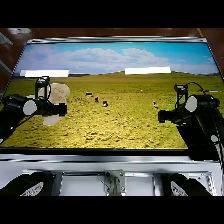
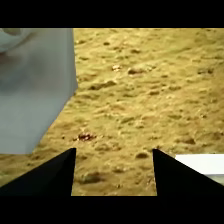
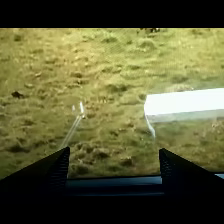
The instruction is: Fold the shirts.
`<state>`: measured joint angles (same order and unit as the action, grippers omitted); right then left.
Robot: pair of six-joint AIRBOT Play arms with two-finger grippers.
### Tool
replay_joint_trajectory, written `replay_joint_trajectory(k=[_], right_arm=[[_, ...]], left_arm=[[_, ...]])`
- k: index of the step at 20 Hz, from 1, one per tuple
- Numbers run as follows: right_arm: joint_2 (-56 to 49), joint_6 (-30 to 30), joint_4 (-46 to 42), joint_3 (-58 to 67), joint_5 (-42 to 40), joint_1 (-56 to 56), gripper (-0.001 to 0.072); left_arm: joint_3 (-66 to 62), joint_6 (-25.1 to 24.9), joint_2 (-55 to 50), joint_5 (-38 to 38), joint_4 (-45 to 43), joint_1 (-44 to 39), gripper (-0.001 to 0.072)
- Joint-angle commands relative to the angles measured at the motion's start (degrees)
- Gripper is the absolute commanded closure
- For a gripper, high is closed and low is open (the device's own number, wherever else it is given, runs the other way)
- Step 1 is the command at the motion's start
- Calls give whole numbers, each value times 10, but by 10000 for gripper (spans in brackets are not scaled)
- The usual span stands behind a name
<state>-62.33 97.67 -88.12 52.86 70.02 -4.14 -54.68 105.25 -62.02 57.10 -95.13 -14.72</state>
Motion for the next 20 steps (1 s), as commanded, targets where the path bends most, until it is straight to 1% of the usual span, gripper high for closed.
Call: replay_joint_trajectory(k=[1, 2, 4, 5, 6, 7, 8, 9, 13, 14, 15, 16, 17, 18, 20], right_arm=[[0, 0, 9, 0, -3, 0, 33], [0, -1, 8, 0, -3, 0, 33], [0, -2, 8, 0, -3, 0, 33], [0, -2, 9, 0, -3, 0, 33], [0, -2, 10, 0, -3, 0, 33], [0, -2, 10, 0, -5, 0, 33], [0, -2, 10, 0, -10, 0, 33], [0, -2, 9, 0, -17, 0, 33], [0, -2, 9, 0, -58, 0, 33], [0, -2, 10, 0, -64, 0, 33], [0, -2, 11, 0, -65, 0, 34], [0, -2, 12, 0, -64, 0, 33], [0, -2, 13, 0, -64, 0, 33], [0, -3, 13, 0, -65, 0, 34], [0, -4, 2, 0, -66, 0, 35]], left_arm=[[-48, -25, -65, -61, -41, 55, 67], [-100, -32, -116, -40, -41, 95, 20], [-206, -32, -226, 33, -16, 159, 20], [-258, -43, -282, 76, 12, 186, 15], [-296, -68, -327, 108, 43, 206, -13], [-329, -94, -368, 130, 71, 221, -13], [-351, -105, -395, 136, 83, 229, -13], [-368, -105, -418, 131, 84, 233, -13], [-390, -99, -461, 80, 84, 232, -13], [-390, -99, -465, 74, 84, 232, 67], [-391, -101, -467, 74, 84, 232, 326], [-391, -101, -466, 78, 85, 232, 608], [-393, -101, -463, 89, 89, 231, 664], [-398, -113, -456, 101, 100, 229, 664], [-399, -169, -418, 109, 144, 216, 665]])
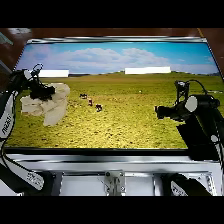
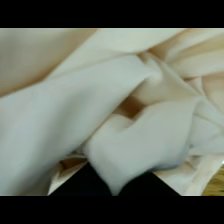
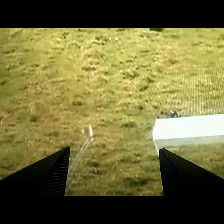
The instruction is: Fold the shirts.
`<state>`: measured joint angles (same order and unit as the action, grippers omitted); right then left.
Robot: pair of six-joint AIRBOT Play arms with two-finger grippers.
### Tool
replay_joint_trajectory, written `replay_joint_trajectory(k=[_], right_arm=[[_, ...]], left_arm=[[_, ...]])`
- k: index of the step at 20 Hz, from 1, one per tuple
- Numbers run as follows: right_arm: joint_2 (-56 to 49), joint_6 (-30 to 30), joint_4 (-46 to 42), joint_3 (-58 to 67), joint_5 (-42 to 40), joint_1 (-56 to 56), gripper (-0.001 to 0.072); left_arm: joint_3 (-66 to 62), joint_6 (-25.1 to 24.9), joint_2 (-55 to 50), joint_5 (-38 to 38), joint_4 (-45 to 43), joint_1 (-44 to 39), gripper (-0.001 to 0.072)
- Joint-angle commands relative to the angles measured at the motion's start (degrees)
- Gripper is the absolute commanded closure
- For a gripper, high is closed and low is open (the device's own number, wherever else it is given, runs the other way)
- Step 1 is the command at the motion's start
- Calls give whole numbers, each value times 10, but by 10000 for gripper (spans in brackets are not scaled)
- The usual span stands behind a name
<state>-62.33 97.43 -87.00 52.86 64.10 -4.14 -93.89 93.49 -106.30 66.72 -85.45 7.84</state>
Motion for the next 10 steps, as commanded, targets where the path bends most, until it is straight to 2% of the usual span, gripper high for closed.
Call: replay_joint_trajectory(k=[1, 3, 5, 8, 10], right_arm=[[0, -6, -13, 2, -6, 0, 34], [0, -11, -21, 12, 0, 0, 35], [1, -36, -18, 31, 5, 0, 35], [1, -85, 4, 71, 43, 0, 35], [1, -95, 4, 92, 90, 0, 34]], left_arm=[[-7, -88, 54, 15, 87, -23, 665], [-6, -154, 130, 42, 168, -68, 665], [-6, -156, 205, 80, 192, -137, 665], [-2, -106, 273, 114, 228, -275, 665], [0, -74, 273, 112, 223, -378, 665]])
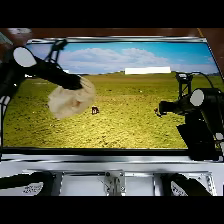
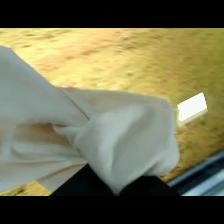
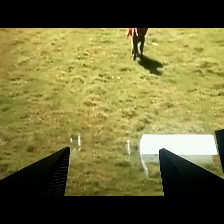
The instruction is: Fold the shirts.
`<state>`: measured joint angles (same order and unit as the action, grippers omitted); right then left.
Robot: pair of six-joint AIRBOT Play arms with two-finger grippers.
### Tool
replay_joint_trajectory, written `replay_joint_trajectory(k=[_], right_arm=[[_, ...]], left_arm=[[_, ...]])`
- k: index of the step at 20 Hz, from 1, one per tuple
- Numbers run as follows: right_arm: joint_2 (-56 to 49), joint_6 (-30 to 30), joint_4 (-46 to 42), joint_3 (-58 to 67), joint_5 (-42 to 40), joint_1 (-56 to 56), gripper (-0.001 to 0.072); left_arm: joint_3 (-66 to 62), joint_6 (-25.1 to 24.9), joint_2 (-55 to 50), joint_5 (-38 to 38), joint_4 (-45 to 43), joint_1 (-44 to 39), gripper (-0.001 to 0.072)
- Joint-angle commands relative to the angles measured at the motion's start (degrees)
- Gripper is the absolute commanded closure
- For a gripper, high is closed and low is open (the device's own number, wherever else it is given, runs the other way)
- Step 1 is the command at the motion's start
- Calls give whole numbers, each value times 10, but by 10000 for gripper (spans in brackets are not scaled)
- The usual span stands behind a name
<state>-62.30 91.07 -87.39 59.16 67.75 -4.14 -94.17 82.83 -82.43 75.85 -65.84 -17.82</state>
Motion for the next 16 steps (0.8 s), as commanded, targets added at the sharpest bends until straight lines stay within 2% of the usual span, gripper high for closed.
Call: replay_joint_trajectory(k=[1, 3, 5, 6, 7, 8, 9, 10, 11, 13, 15, 16], right_arm=[[0, -33, 8, 35, 80, 0, 34], [0, -36, 7, 37, 137, 0, 34], [0, -46, 4, 37, 172, 0, 34], [0, -46, 3, 37, 177, 0, 34], [0, -46, 3, 37, 176, 0, 35], [0, -45, 3, 37, 171, 0, 34], [0, -46, 0, 37, 164, 0, 34], [0, -46, -6, 37, 158, 0, 35], [0, -46, -27, 37, 144, 0, 36], [0, -45, -83, 37, 116, 0, 72], [0, -46, -121, 35, 107, 7, 71], [0, -48, -114, 29, 104, 24, 70]], left_arm=[[10, 50, 25, 11, 24, -170, 665], [43, 71, 1, -32, 7, -248, 665], [85, 72, -37, -117, -7, -298, 665], [94, 91, -60, -157, -6, -308, 660], [87, 107, -84, -179, -5, -310, 510], [74, 123, -100, -183, -5, -301, 265], [58, 143, -108, -169, -5, -282, 62], [44, 153, -106, -143, -5, -255, 30], [32, 151, -99, -104, -4, -218, 33], [34, 119, -68, -29, -8, -129, 40], [81, 99, -23, 29, -14, -34, 40], [127, 98, 5, 36, -12, 7, 40]])
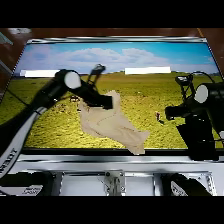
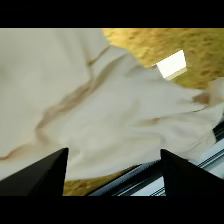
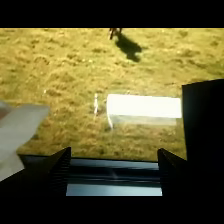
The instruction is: Fold the shirts.
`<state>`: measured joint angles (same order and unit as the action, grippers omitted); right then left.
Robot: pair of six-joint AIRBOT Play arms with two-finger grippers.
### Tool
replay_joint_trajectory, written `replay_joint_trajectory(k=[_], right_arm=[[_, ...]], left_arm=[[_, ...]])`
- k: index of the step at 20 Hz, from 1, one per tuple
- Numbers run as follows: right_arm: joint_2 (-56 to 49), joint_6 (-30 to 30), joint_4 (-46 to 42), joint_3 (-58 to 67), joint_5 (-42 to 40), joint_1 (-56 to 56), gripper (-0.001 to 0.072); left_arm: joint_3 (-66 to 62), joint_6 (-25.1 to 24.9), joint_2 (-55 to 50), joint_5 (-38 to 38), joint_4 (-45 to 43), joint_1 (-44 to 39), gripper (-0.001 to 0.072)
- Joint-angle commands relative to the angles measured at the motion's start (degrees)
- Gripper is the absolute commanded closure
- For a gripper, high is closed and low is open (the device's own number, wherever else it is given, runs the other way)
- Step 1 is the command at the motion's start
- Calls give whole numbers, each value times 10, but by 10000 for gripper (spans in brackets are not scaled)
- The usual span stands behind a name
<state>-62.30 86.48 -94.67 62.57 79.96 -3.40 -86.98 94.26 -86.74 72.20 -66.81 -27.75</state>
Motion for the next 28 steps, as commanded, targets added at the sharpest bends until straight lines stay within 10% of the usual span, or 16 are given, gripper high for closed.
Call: replay_joint_trajectory(k=[1, 6, 14, 17, 19, 25, 26, 28], right_arm=[[0, -11, -11, -17, -21, 41, 70], [0, -137, 263, -129, -23, 160, 69], [0, -150, 301, -230, -70, 167, 69], [-23, -148, 357, -250, -105, 167, 68], [-65, -157, 385, -254, -124, 167, 68], [-179, -206, 521, -254, -177, 93, 72], [-186, -206, 521, -254, -188, 66, 139], [-185, -206, 526, -249, -198, 32, 594]], left_arm=[[117, -18, 79, 70, -1, 143, 39], [346, -42, 112, -50, 79, 213, 20], [341, -83, 5, -170, 187, 204, 52], [324, -78, -5, -175, 189, 195, 280], [324, -76, -8, -176, 189, 190, 637], [324, -79, 8, -176, 189, 189, 664], [324, -82, 14, -178, 188, 189, 664], [320, -88, 32, -177, 188, 189, 665]])
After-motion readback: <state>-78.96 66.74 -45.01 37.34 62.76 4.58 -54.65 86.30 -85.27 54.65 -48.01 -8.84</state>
